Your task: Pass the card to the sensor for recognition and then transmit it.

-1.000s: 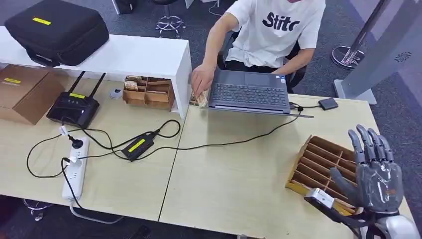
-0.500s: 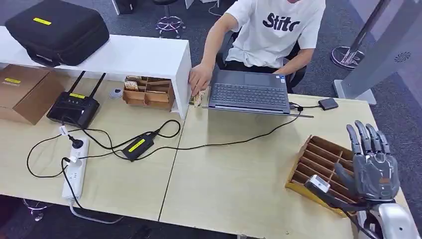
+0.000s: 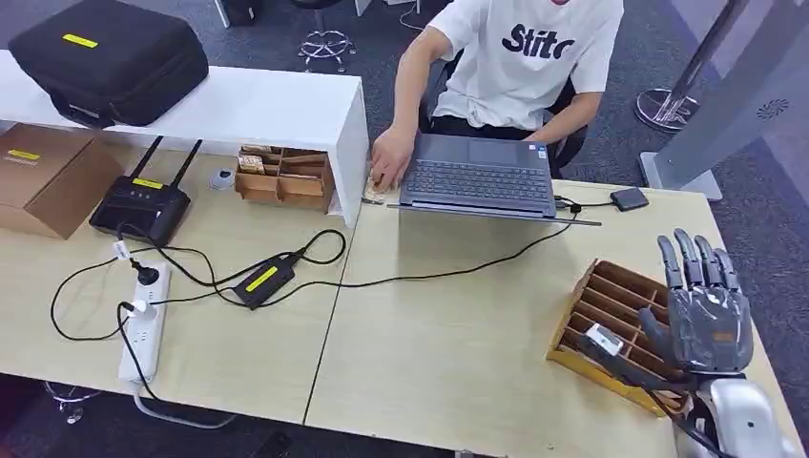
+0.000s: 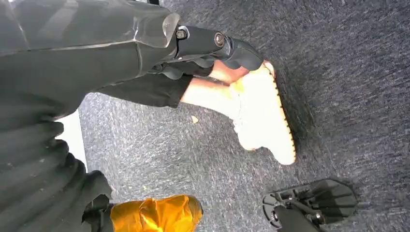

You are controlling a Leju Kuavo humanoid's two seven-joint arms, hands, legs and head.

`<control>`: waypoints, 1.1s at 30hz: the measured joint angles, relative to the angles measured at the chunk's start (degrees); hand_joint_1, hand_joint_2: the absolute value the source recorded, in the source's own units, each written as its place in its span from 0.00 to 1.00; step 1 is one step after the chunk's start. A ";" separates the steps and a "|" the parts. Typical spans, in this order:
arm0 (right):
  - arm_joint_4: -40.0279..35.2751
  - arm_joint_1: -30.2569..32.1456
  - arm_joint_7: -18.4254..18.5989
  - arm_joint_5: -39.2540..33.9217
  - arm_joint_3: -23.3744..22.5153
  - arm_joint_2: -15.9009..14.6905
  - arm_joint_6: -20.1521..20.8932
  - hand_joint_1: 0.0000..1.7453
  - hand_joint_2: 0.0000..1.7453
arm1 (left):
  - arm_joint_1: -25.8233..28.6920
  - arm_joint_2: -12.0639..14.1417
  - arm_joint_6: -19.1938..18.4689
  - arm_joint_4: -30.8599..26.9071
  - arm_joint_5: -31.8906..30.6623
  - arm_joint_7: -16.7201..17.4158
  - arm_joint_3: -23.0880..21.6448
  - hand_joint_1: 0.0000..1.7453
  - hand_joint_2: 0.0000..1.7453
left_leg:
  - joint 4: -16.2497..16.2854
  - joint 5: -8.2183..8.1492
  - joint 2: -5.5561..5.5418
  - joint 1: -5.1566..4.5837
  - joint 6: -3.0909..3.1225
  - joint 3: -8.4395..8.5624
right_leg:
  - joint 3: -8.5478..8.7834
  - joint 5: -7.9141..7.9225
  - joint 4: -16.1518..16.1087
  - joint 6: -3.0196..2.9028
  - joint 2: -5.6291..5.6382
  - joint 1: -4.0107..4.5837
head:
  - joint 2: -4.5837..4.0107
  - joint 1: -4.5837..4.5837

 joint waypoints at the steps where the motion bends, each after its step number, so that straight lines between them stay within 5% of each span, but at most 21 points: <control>1: 0.20 -0.02 0.44 0.28 0.00 0.00 0.26 0.00 1.00 | 0.01 0.00 0.06 0.00 0.00 0.00 0.02 0.00 1.00 | 0.00 0.00 0.00 0.00 0.00 0.00 | 0.00 0.00 0.00 0.00 0.00 0.00 | 0.00 0.00; 33: 8.31 -0.35 2.23 -1.16 -5.81 -0.87 3.56 0.00 1.00 | 0.08 0.11 0.50 0.00 -0.20 -0.02 0.52 0.00 1.00 | 0.01 0.00 0.00 0.00 0.01 0.00 | 0.00 0.00 0.00 0.00 0.01 0.00 | 0.00 0.00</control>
